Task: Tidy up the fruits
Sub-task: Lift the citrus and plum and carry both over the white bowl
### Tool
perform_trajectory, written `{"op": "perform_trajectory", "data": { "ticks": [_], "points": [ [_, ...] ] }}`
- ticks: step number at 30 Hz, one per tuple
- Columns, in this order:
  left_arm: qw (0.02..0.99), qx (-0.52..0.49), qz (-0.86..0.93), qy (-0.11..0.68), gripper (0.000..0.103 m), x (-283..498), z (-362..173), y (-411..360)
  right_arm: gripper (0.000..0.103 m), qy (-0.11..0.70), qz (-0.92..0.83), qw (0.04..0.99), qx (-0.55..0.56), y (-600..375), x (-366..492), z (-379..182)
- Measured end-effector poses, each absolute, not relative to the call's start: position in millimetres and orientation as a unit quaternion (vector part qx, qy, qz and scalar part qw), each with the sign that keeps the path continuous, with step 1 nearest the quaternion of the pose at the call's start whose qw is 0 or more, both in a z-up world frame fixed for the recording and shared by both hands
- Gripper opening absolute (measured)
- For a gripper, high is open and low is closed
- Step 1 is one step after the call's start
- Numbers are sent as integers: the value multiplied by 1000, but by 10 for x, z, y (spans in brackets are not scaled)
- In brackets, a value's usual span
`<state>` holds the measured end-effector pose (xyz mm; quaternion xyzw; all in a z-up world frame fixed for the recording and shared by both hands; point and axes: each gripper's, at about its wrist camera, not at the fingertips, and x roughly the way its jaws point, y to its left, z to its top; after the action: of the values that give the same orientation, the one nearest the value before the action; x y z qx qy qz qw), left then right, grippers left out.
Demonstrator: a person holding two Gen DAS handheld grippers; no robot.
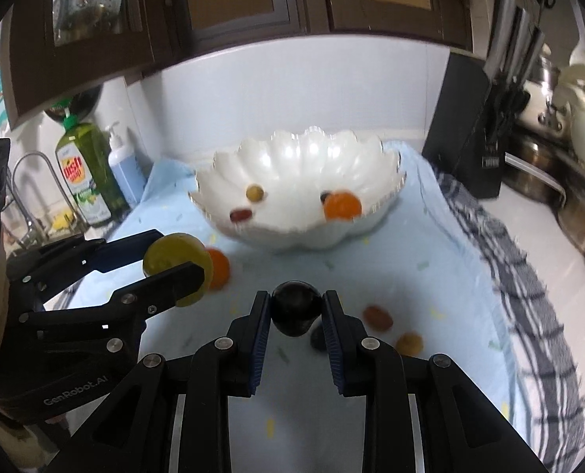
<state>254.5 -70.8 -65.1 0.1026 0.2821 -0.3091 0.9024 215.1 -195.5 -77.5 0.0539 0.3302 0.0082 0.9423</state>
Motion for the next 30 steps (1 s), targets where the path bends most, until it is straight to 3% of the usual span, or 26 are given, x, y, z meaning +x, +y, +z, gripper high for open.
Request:
{"op": "perform_trajectory", "data": {
  "ticks": [16,30],
  "points": [
    [927,88,-282,232,46,3112,-117,-764,28,275,12,961,37,-2067,2819,-200],
    [920,112,-261,272,46,4056,-194,-1087,28,336,7,942,25,-2375,3920,-212]
  ]
}}
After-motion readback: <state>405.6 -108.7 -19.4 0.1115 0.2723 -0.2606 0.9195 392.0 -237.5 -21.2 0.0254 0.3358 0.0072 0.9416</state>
